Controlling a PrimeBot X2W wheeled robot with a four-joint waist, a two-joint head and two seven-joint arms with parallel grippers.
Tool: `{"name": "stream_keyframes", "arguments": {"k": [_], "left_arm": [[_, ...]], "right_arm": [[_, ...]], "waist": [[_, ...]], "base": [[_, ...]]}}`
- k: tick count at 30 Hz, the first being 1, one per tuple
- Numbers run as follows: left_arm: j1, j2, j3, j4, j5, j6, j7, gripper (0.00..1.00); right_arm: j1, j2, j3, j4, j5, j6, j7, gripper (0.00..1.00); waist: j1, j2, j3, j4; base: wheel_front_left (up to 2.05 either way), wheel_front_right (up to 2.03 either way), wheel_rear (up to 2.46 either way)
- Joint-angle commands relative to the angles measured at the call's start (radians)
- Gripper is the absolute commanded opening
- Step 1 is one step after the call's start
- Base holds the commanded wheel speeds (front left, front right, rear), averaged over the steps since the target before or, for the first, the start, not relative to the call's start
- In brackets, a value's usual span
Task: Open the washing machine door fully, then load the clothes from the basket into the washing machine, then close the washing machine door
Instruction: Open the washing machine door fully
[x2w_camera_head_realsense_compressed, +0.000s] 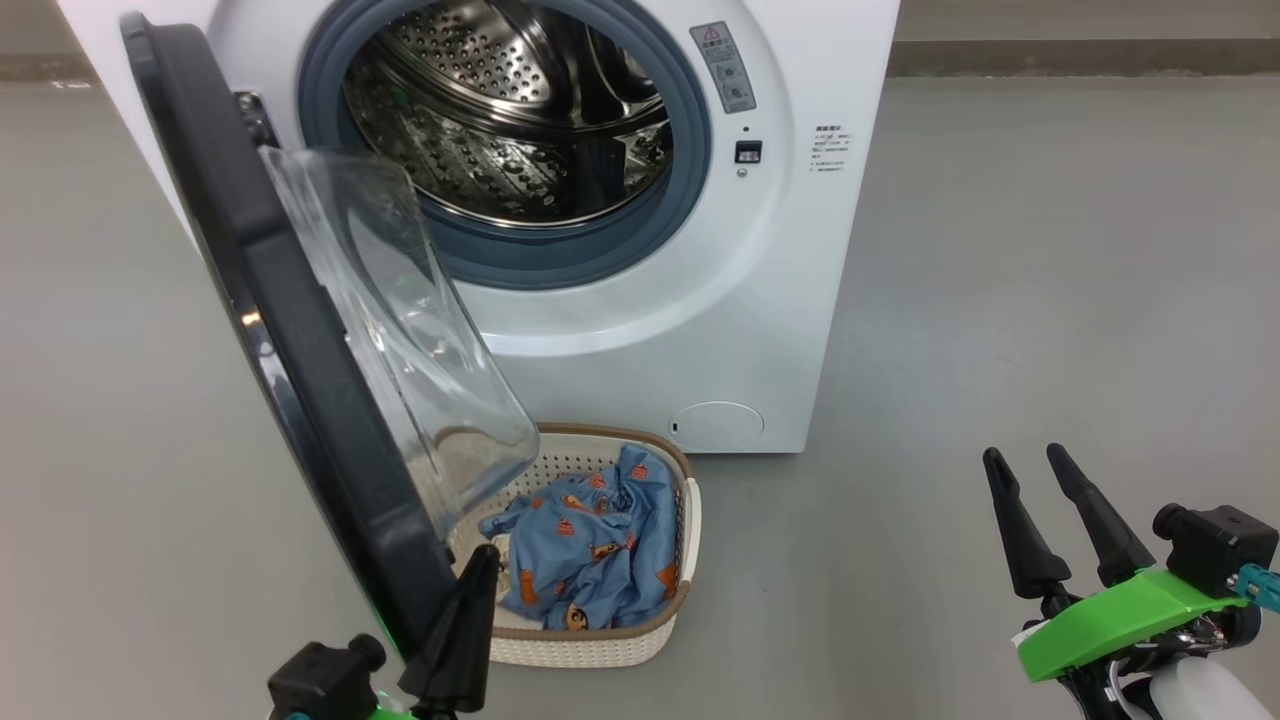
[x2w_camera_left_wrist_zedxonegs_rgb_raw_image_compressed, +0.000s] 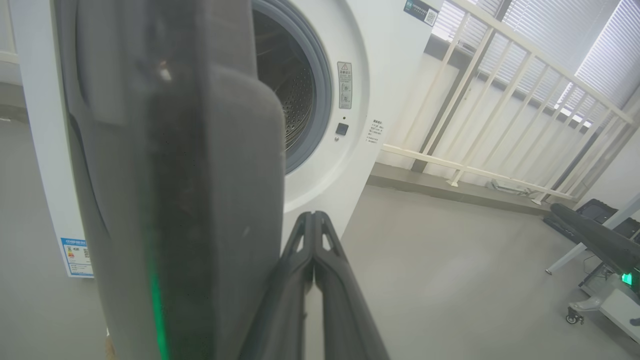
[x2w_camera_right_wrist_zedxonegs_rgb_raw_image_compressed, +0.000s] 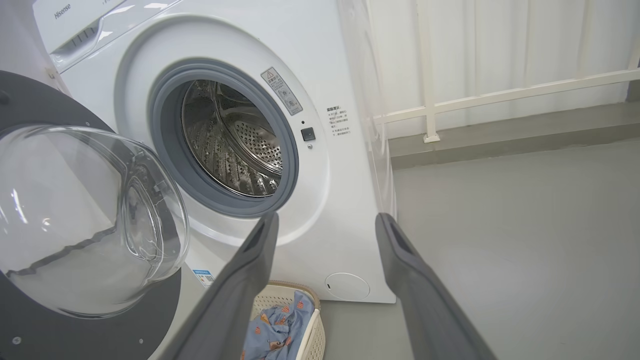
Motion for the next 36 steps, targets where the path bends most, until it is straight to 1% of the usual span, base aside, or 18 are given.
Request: {"name": "stream_keyframes", "arguments": {"k": [1,11,20,25,29,36], "left_arm": [[-0.052,0.011,0.043,-0.017,-0.007,0.009,-0.015,0.00],[-0.048,0.037,0.083,-0.022,-0.021,0.035,-0.022,0.00],[-0.036,0.063,0.124,-0.032,-0.034,0.081,0.010,0.00],[-0.045,0.097,0.146,-0.036,-0.035,0.098,0.043,0.00],[-0.056,0.121,0.173,-0.030,-0.041,0.114,0.064,0.00],[-0.120,0.195,0.236,0.011,-0.064,0.126,0.119,0.00]], "right_arm": [[-0.020,-0.013,0.014,-0.018,0.004,0.006,-0.012,1.00],[-0.016,-0.010,0.019,-0.009,0.007,0.006,-0.012,1.00],[-0.012,0.011,0.007,-0.010,0.008,0.006,-0.012,1.00],[-0.010,0.019,-0.005,-0.010,0.004,0.006,-0.012,1.00],[-0.012,0.019,-0.017,-0.011,0.002,0.006,-0.012,1.00],[-0.012,0.019,-0.023,-0.015,-0.002,0.006,-0.012,1.00]], "waist": [[0.0000,0.0000,-0.002,0.007],[0.0000,0.0000,-0.007,0.076],[0.0000,0.0000,-0.007,0.155],[0.0000,0.0000,-0.002,0.198],[0.0000,0.0000,0.001,0.219],[0.0000,0.0000,0.015,0.269]], "base": [[0.00,0.00,0.00],[0.00,0.00,0.00],[0.00,0.00,0.00],[0.00,0.00,0.00],[0.00,0.00,0.00],[0.00,0.00,0.00]]}}
